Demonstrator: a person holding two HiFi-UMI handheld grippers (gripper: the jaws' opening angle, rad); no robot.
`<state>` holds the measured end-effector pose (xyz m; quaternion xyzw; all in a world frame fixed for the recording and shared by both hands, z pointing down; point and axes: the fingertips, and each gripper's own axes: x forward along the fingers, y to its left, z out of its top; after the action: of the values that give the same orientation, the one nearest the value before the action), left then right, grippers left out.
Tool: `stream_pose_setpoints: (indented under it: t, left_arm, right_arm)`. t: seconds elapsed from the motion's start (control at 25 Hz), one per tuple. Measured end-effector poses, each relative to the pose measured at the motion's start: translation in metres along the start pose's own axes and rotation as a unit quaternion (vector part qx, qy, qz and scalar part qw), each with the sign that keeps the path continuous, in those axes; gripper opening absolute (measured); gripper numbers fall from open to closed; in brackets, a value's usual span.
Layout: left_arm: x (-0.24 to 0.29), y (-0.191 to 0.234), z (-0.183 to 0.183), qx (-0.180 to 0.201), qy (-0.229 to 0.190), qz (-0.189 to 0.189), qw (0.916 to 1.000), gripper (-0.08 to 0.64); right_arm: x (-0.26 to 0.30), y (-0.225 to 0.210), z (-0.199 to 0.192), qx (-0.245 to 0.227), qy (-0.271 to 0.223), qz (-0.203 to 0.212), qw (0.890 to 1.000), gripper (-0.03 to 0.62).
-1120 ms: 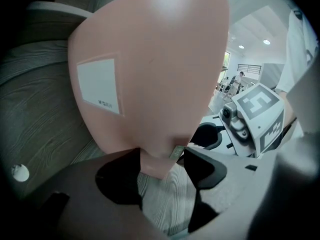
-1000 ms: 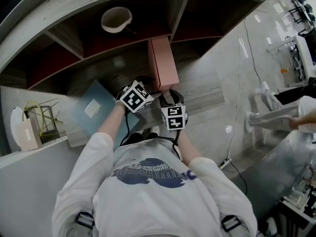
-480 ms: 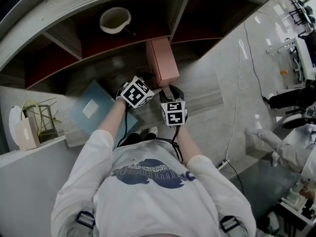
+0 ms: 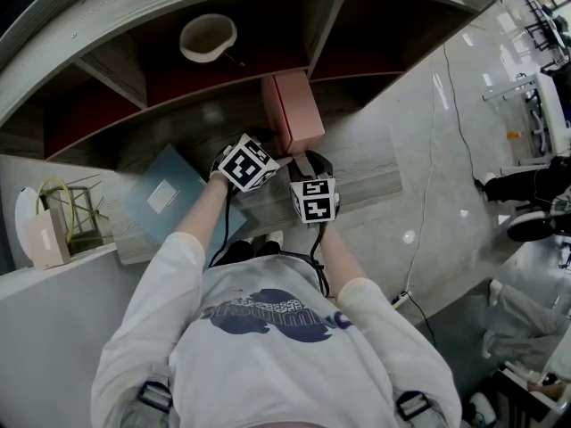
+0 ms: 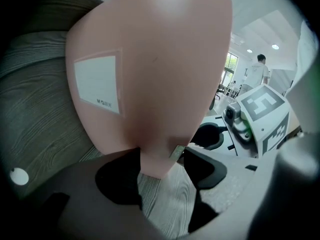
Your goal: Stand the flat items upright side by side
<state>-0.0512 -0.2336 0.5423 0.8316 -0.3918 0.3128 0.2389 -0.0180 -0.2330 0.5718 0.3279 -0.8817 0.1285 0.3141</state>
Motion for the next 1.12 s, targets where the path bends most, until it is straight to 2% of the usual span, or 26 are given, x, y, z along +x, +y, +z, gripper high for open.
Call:
stream_pose_setpoints:
  t: [0.52,0.6,0.72,0.84,0.96,1.04,1.12]
  left_arm:
    - [-0.002,0.000,-0.001,-0.009,0.001,0.010,0.9999,0.281]
    - [-0.006,-0.004,-0.002,-0.010,0.002,0.011,0.9999,0.281]
    - [-0.020,-0.014,-0.007,-0.018,-0.006,0.017,0.9997,0.281]
    - [-0.044,-0.025,-0.022,-0.057,-0.033,0.031,0.9973,0.281]
    - [-0.078,-0.037,-0.054,-0.109,-0.053,0.059,0.9909,0.281]
    - [-0.105,-0.044,-0.083,-0.149,-0.063,0.089,0.9829,0.281]
    - [-0.134,-0.052,-0.118,-0.195,-0.071,0.122,0.9706,0.281]
  right_arm:
    - [-0.003,-0.002,0.002,-0.025,-0.005,0.006,1.000,0.184]
    - [-0.010,-0.006,0.001,-0.009,-0.012,0.007,1.000,0.184]
    - [-0.031,-0.012,-0.004,0.059,-0.026,0.019,0.998,0.199]
    - [-0.057,-0.016,-0.017,0.114,-0.037,0.032,0.992,0.206]
    - [-0.087,-0.018,-0.037,0.123,-0.034,0.041,0.991,0.206]
    - [-0.104,-0.018,-0.051,0.119,-0.029,0.050,0.991,0.206]
    - [-0.119,-0.017,-0.064,0.119,-0.023,0.061,0.991,0.206]
